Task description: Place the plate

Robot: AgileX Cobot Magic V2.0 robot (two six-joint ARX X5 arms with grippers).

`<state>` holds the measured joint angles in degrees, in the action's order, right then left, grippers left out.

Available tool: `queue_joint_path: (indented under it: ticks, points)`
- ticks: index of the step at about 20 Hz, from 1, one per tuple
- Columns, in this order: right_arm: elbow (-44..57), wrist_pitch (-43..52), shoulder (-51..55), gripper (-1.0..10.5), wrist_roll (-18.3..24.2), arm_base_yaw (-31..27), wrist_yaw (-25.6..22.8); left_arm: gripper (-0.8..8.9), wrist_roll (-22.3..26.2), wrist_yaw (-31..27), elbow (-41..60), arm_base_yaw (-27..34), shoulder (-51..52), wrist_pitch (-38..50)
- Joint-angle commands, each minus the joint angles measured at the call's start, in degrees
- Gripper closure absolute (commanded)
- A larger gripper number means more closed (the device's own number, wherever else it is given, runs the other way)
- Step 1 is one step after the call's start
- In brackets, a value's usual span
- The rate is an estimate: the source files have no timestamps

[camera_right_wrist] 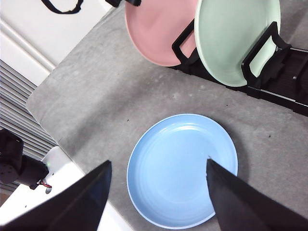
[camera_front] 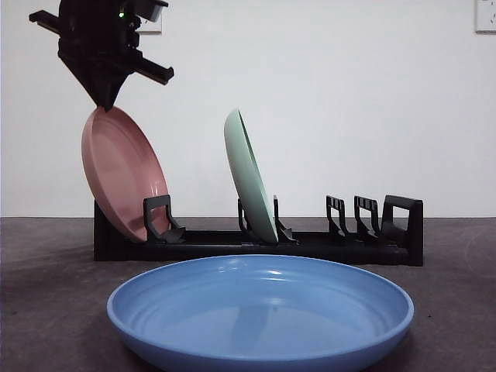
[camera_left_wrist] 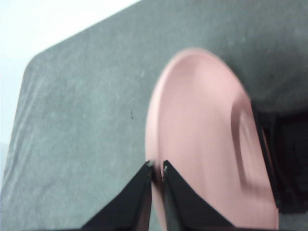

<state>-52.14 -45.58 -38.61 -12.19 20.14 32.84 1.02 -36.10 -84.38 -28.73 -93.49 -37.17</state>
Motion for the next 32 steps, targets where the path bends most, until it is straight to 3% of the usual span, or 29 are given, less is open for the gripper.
queue_joint_path:
  ticks: [1, 10, 17, 32]
  points:
    - [-0.50, 0.48, -0.26, 6.3, 0.63, 0.09, 0.22, 8.01, 1.36, -0.20, -3.23, -0.28, -0.44, -0.59]
    - [-0.50, 0.59, -0.26, 6.3, 0.70, 0.09, 0.15, 8.02, 1.36, -0.07, -6.08, -0.50, 7.10, -5.18]
    - [-0.50, 0.59, -0.26, 6.3, 0.85, 0.09, 0.15, 8.04, 0.63, 4.83, -6.10, -2.25, 15.37, -8.26]
    - [-0.50, 0.55, -0.26, 6.3, 0.61, 0.09, 0.17, 8.04, -7.69, 39.93, -5.97, -3.21, 25.49, -22.60]
